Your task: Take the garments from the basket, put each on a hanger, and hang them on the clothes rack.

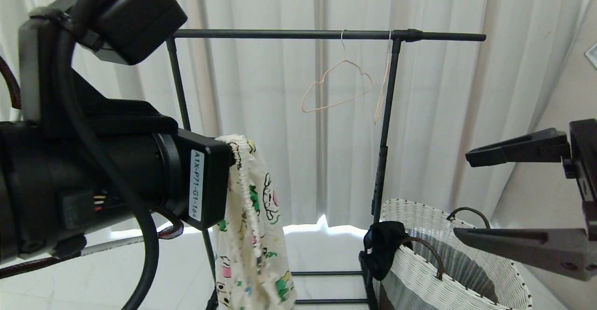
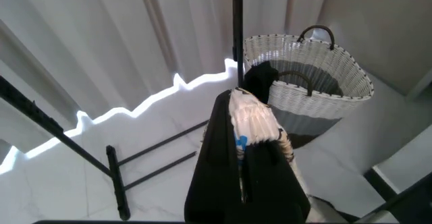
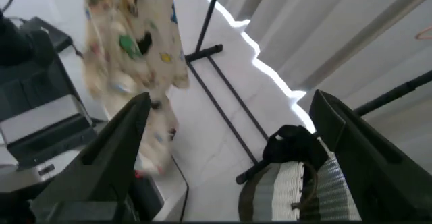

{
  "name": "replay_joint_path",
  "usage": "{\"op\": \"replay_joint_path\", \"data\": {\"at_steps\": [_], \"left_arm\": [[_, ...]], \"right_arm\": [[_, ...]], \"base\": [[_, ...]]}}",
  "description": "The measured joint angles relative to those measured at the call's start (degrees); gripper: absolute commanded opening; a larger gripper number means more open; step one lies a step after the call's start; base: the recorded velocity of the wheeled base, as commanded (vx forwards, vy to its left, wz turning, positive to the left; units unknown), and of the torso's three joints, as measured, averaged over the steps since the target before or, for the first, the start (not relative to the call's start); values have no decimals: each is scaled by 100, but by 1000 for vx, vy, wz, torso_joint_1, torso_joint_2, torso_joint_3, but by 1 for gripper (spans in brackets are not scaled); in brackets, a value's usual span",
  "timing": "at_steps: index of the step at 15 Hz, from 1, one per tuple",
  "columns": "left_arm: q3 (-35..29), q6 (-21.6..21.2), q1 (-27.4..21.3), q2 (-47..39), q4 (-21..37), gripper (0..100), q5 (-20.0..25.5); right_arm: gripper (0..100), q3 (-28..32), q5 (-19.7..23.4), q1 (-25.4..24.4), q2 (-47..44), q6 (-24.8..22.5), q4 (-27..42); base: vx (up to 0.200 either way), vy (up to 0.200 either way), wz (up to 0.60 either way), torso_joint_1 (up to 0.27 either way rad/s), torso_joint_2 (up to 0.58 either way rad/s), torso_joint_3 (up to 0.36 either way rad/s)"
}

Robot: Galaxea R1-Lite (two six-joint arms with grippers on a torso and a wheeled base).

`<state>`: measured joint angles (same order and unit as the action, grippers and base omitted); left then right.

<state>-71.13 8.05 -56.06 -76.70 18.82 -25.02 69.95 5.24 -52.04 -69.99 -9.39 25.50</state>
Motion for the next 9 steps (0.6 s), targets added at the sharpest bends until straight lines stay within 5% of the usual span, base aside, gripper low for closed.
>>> {"op": "replay_joint_path", "data": {"at_steps": [3,7,9], "left_arm": [[215,-219,9,24,17,0,-286],[973,-1124,635,304,22,0,-438],[1218,-1234,948,433,2,0,-517]], "right_arm": [[100,-229,-223,169,207,-11,72],[100,-308,-2319,1508,369,-9,1341],[100,-308,-2755,2292,425,-13,1725]], "base": [[0,0,0,0,0,0],[0,0,0,0,0,0],[0,0,0,0,0,0]]}}
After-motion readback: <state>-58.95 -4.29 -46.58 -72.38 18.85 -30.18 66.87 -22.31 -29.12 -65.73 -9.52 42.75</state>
